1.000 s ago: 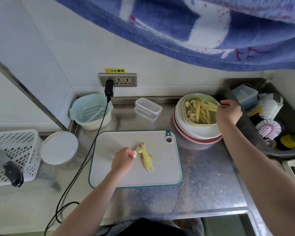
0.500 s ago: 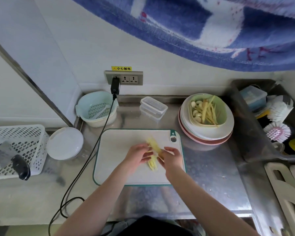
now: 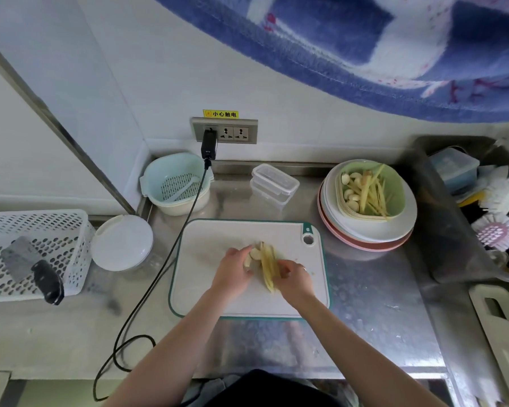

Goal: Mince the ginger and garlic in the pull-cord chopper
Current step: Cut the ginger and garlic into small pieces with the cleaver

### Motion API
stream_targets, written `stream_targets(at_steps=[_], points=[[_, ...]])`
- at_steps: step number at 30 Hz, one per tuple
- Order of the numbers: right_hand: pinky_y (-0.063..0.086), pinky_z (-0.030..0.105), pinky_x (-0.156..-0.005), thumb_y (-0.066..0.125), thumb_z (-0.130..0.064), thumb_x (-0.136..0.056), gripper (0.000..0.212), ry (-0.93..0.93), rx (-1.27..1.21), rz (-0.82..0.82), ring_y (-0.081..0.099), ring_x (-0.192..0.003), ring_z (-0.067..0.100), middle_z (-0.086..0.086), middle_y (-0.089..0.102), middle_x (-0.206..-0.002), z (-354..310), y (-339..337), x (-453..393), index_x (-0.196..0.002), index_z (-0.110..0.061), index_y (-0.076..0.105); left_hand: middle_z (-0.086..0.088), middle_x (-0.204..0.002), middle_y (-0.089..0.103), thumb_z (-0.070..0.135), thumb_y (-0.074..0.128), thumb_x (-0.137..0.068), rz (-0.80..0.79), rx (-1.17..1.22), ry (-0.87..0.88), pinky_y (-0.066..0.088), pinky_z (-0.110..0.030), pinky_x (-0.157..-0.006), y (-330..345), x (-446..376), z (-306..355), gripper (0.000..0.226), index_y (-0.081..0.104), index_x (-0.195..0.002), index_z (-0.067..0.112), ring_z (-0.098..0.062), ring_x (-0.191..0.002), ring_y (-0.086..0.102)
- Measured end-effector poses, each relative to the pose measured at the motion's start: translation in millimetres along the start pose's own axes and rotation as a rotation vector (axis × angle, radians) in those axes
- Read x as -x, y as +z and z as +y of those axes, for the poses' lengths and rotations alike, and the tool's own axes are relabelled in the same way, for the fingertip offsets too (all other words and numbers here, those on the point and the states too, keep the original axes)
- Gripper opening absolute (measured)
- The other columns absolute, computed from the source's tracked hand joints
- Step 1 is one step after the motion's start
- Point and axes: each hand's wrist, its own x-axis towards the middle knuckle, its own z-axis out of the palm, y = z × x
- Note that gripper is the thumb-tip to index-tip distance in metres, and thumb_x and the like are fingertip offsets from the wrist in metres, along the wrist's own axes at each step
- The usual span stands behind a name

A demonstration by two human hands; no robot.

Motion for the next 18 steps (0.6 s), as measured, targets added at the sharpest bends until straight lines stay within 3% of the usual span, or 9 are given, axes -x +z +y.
stream_targets(at_steps=[2, 4, 7, 10, 14, 18], points=[[0.048, 0.031, -0.071, 0.061, -0.013, -0.080, 0.033, -0.028, 0.000, -0.040, 0.060, -0.083, 0.026, 0.008, 0.067, -0.097, -6, 5, 1, -0.112, -0.017, 0.066, -0.006, -0.098, 0.047, 0.011, 0.062, -0.084, -0.022, 0.021, -0.015, 0.043, -0.029, -0.088, 2, -2, 3, 0.060, 0.045, -0.140, 0.022, -0.028, -0.094, 0.056], [0.051, 0.033, -0.079, 0.063, -0.017, -0.080, 0.040, -0.019, -0.001, -0.034, 0.061, -0.091, 0.026, 0.009, 0.064, -0.106, -9, 9, 1, -0.120, -0.018, 0.061, -0.007, -0.096, 0.049, 0.011, 0.060, -0.084, -0.042, -0.039, 0.002, 0.043, -0.030, -0.085, 4, -4, 2, 0.056, 0.047, -0.138, 0.023, -0.029, -0.094, 0.056], [0.047, 0.034, -0.089, 0.065, -0.023, -0.081, 0.053, 0.014, 0.024, 0.013, 0.053, -0.107, 0.028, 0.011, 0.054, -0.118, -12, 11, 0, -0.130, -0.014, 0.046, -0.010, -0.109, 0.046, 0.009, 0.056, -0.087, -0.051, -0.137, 0.032, 0.045, -0.035, -0.090, 4, -5, 3, 0.058, 0.042, -0.141, 0.025, -0.032, -0.095, 0.058], [0.044, 0.034, -0.091, 0.064, -0.024, -0.084, 0.055, -0.027, 0.093, -0.027, 0.045, -0.115, 0.028, 0.012, 0.054, -0.117, -16, 11, 0, -0.131, -0.010, 0.040, -0.010, -0.118, 0.037, 0.010, 0.056, -0.087, -0.077, -0.230, 0.092, 0.046, -0.036, -0.093, 6, -9, 6, 0.063, 0.037, -0.144, 0.030, -0.034, -0.095, 0.059], [0.047, 0.032, -0.084, 0.057, -0.016, -0.083, 0.051, -0.020, 0.123, -0.024, 0.052, -0.105, 0.029, 0.013, 0.049, -0.115, -18, 13, 1, -0.132, -0.015, 0.040, -0.011, -0.118, 0.038, 0.017, 0.059, -0.084, -0.044, -0.260, 0.100, 0.048, -0.038, -0.089, 10, -12, 10, 0.045, 0.051, -0.128, 0.019, -0.034, -0.092, 0.061], [0.046, 0.026, -0.075, 0.050, -0.009, -0.085, 0.050, -0.048, 0.093, -0.028, 0.054, -0.084, 0.026, 0.007, 0.041, -0.112, -15, 17, 1, -0.133, -0.019, 0.043, -0.009, -0.117, 0.039, 0.014, 0.060, -0.082, 0.078, -0.165, -0.012, 0.050, -0.036, -0.082, 9, -7, 7, 0.032, 0.052, -0.113, 0.013, -0.032, -0.088, 0.062]])
